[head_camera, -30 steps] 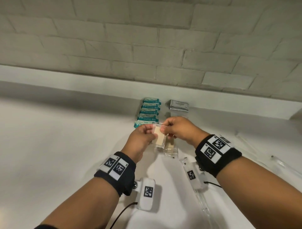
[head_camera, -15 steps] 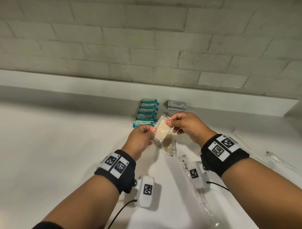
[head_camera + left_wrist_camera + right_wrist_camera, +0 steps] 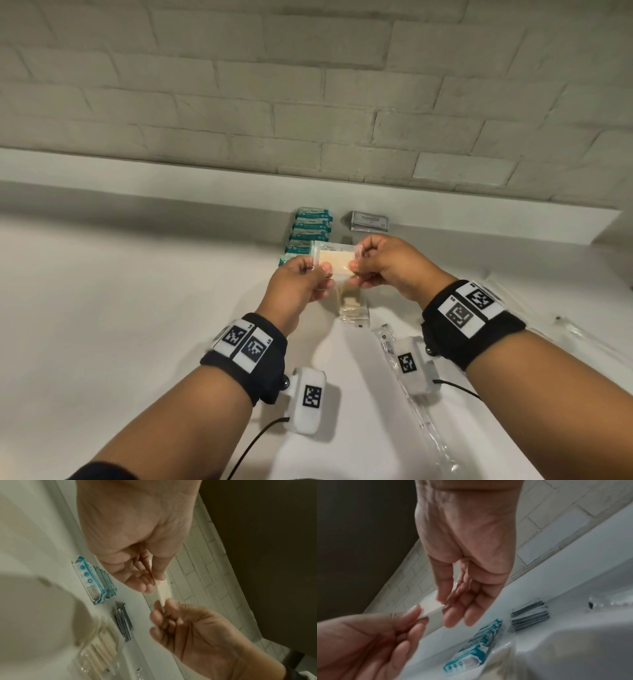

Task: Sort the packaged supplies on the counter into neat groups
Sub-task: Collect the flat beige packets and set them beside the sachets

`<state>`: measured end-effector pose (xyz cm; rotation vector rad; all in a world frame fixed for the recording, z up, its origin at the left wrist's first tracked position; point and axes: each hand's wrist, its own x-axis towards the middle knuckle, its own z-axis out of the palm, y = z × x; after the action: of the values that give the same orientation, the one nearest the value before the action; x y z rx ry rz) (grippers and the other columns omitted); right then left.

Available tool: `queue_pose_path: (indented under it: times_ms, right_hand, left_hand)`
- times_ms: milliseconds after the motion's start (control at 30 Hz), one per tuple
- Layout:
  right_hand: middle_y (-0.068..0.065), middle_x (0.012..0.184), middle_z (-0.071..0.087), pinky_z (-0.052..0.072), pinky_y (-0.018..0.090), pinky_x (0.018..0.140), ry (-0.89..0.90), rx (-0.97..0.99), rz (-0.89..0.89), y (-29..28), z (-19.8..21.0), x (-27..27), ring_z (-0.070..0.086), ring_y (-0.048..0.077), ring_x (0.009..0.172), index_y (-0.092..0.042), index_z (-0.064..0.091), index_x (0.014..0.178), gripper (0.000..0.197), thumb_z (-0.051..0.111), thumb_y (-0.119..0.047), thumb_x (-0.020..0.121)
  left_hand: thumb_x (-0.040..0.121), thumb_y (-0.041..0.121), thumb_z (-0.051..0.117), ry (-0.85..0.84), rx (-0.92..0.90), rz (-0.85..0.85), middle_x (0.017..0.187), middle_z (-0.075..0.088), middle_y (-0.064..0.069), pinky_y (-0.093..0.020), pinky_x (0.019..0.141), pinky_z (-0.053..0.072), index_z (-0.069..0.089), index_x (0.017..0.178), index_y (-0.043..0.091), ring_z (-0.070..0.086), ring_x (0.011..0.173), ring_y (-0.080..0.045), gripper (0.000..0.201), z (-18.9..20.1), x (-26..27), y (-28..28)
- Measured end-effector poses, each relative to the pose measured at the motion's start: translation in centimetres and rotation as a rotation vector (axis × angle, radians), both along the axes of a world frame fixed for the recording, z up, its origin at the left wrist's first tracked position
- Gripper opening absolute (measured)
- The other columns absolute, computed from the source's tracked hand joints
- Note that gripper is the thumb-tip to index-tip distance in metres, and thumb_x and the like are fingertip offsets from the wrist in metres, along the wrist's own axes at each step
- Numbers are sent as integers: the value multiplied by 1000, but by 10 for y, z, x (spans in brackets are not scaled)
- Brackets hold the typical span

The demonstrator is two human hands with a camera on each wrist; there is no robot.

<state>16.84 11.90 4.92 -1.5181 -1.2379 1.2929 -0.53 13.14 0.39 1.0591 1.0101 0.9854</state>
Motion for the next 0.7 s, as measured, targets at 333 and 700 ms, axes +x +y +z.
queue_pose_path:
  times_ms: [333,700]
  right_hand:
    - [-3,74,63,41,6,51,-244,179,50,-1,-2,-3,57,-5,55,-6,67,97,18,72,-1,80]
    - [6,86,66,47,27,66,-668,-2,3,20,-20,13,57,14,69,-4,69,100,18,64,-17,90]
  left_hand:
    - [85,22,70,291,192,-1,75,68,3,-26,67,47,69,74,20,59,72,-11,12,14,5,8]
    - [94,33,54,459,3,-110,83,62,-2,-35,74,51,59,82,17,57,74,-17,20,-9,20,13]
